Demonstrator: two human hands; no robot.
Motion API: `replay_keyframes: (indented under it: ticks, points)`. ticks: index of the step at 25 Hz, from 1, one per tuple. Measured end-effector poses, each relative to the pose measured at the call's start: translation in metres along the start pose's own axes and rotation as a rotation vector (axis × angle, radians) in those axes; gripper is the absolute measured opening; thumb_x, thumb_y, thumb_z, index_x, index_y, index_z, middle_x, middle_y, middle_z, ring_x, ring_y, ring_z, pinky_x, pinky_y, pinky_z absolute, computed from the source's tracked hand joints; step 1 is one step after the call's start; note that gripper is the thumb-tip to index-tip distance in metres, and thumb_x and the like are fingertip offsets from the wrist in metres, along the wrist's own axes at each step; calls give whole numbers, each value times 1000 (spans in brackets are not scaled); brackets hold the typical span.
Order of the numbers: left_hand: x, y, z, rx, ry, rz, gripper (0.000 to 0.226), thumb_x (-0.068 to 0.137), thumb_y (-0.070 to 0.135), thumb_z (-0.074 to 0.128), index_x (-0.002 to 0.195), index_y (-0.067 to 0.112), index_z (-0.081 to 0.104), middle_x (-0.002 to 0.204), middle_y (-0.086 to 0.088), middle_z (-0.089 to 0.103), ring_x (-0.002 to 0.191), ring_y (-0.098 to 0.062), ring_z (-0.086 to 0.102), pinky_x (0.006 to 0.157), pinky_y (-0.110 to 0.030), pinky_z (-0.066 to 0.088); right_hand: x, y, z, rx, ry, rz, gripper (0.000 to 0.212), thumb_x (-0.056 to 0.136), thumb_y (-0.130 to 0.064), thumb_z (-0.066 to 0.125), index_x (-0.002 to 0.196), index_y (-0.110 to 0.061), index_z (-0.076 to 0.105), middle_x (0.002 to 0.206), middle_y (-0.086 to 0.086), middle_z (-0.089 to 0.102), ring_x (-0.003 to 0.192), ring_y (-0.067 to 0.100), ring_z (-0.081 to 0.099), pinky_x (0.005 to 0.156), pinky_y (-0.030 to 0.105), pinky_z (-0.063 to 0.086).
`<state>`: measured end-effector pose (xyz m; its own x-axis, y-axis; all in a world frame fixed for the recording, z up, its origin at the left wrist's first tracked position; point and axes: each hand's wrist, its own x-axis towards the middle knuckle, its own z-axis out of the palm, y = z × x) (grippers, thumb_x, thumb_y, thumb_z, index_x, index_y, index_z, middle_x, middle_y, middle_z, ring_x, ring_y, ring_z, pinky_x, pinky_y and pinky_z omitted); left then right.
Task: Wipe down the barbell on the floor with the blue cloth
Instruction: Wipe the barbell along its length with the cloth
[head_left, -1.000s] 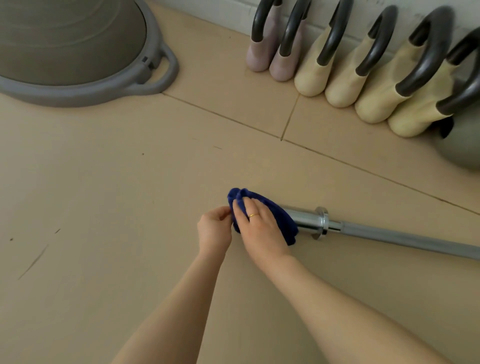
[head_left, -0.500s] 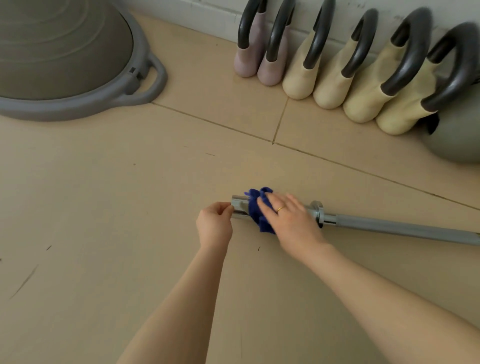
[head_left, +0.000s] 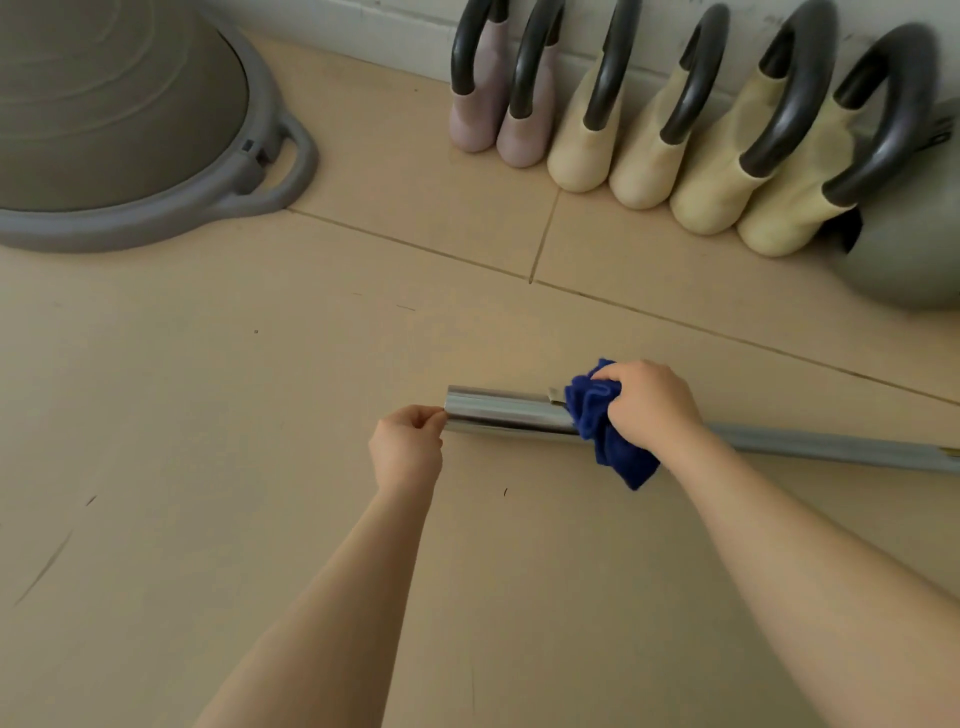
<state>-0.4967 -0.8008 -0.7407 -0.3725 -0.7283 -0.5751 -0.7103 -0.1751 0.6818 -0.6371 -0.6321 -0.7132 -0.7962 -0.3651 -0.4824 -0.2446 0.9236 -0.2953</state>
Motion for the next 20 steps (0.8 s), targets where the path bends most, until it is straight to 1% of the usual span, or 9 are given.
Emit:
replay_keyframes:
  ticks: [4, 7, 9, 10, 13, 15, 18, 19, 20]
  points:
    - [-3, 0, 2, -11, 11, -10, 17, 89, 12, 55, 94, 4, 69, 69, -4, 60, 65, -17, 57, 46, -21, 35, -50, 10, 19, 145, 168, -164, 36, 88, -5, 44, 118, -17, 60, 127, 6, 57, 119, 28, 51, 84, 21, 36]
    - [-9, 1, 2, 149, 57, 68, 20, 91, 15, 53, 104, 6, 65, 85, -6, 65, 77, -20, 57, 57, -25, 43, -27, 10, 17, 200, 116, -30, 34, 85, -7, 46, 110, -23, 65, 118, 5, 63, 109, 30, 57, 82, 26, 42]
    - [-21, 3, 7, 324, 114, 220, 30, 90, 18, 55, 119, 9, 55, 118, -6, 58, 104, -24, 54, 85, -33, 46, -1, 7, -3, 249, 43, 170, 38, 79, 0, 43, 102, -17, 68, 110, 10, 67, 99, 34, 59, 81, 34, 48]
    - [-29, 9, 13, 401, 122, 341, 39, 90, 19, 56, 127, 13, 49, 131, -4, 49, 118, -24, 47, 97, -36, 40, 2, 6, -6, 265, 32, 205, 39, 78, 1, 42, 102, -15, 68, 109, 12, 67, 97, 34, 59, 80, 35, 48]
    - [-42, 30, 48, 647, -93, 700, 52, 88, 24, 57, 137, 21, 39, 142, 3, 40, 134, -19, 31, 108, -34, 24, -25, 6, 6, 160, 82, 27, 42, 81, -2, 43, 114, -21, 62, 115, 12, 62, 103, 34, 57, 75, 32, 44]
    - [-48, 36, 78, 831, -285, 795, 53, 82, 23, 61, 132, 20, 44, 132, 1, 52, 127, -21, 41, 103, -34, 28, -37, 7, 12, 92, 48, -77, 46, 81, -5, 46, 122, -25, 57, 123, 8, 57, 109, 32, 55, 84, 36, 47]
    - [-54, 35, 96, 1010, -208, 883, 55, 49, 24, 82, 102, 20, 66, 81, 3, 67, 77, -21, 64, 68, -31, 45, -7, 13, 1, 214, -60, 48, 42, 79, -4, 44, 109, -25, 66, 113, 7, 66, 102, 32, 59, 84, 36, 50]
    - [-53, 36, 96, 1042, -167, 910, 59, 44, 28, 84, 100, 22, 67, 76, 6, 66, 70, -19, 64, 63, -29, 45, -4, 13, 0, 273, -46, 90, 39, 81, -6, 44, 106, -25, 67, 111, 6, 68, 101, 32, 60, 84, 36, 51]
    - [-49, 36, 95, 1052, -188, 897, 61, 53, 31, 82, 110, 23, 63, 83, 6, 66, 77, -18, 64, 69, -32, 45, -8, 13, 1, 326, 1, 100, 37, 81, -7, 44, 104, -24, 68, 109, 6, 68, 101, 32, 61, 84, 36, 51]
